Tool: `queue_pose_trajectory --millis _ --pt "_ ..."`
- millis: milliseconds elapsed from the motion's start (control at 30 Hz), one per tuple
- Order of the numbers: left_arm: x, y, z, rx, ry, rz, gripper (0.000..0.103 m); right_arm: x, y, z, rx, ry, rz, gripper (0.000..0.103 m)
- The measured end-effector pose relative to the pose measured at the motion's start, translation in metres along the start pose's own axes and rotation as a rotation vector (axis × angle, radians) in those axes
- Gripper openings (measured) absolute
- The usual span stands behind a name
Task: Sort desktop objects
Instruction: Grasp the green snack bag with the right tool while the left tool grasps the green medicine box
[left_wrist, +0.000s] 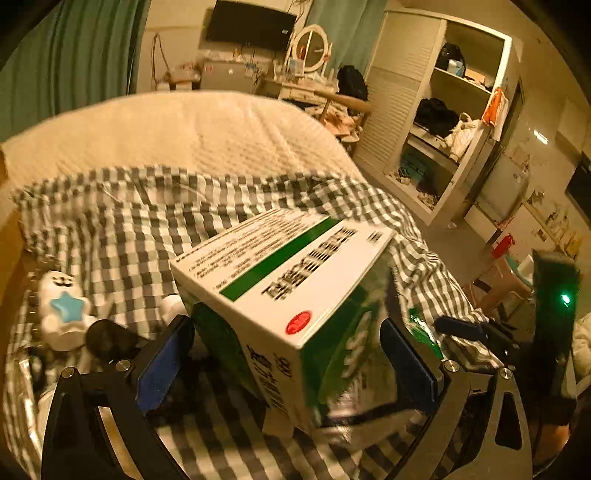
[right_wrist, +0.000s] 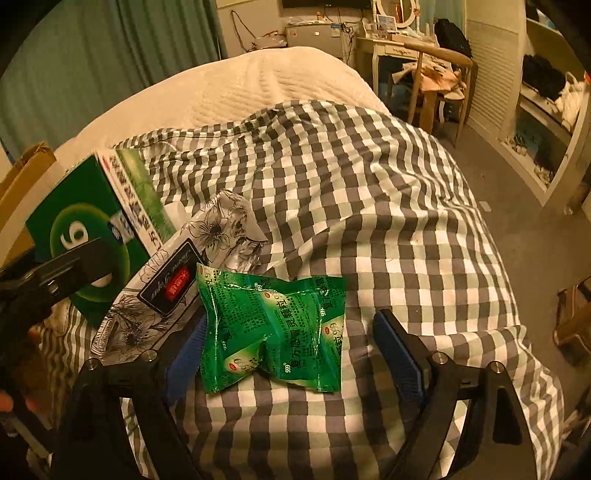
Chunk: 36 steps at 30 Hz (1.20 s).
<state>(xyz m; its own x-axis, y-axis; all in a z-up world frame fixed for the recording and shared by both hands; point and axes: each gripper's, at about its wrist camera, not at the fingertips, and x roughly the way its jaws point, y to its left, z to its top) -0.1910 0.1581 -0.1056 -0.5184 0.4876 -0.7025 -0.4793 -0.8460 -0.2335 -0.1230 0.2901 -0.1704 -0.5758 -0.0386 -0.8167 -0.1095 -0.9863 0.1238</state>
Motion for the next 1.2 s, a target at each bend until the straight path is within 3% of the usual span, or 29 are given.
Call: queue_pose_trajectory --millis 33,167,300,467,633,867,1000,1200 --pt "0.004 0.004 0.001 -0.031 -0.009 -0.009 0.103 -0.001 -0.001 0.000 0.013 0.008 0.008 0.084" --pt "0.009 0.009 0.004 -0.129 -0.028 -0.068 0.103 -0.014 -0.005 0.008 0.034 0.008 0.016 0.044" --pt "0.012 0.010 0.009 -0.185 -0.021 -0.089 0.103 -0.017 -0.003 0.007 0.039 0.001 -0.012 0.042" --pt "-0.011 0.009 0.001 -0.199 -0.028 -0.046 0.103 -0.020 -0.007 0.009 0.065 -0.004 0.011 0.039" --pt "-0.039 0.004 0.001 -0.184 -0.024 0.080 0.103 -0.024 -0.008 0.013 0.067 -0.015 0.004 0.039" --pt "-0.036 -0.031 0.014 -0.400 -0.032 0.198 0.103 -0.037 -0.018 0.016 0.094 -0.036 -0.026 0.039" --pt "-0.014 -0.057 0.013 -0.459 -0.007 0.442 0.103 -0.041 -0.029 0.015 0.115 -0.038 -0.036 0.039" --pt "0.007 -0.057 0.013 -0.514 -0.003 0.651 0.103 -0.039 -0.040 0.015 0.128 -0.043 -0.029 0.039"
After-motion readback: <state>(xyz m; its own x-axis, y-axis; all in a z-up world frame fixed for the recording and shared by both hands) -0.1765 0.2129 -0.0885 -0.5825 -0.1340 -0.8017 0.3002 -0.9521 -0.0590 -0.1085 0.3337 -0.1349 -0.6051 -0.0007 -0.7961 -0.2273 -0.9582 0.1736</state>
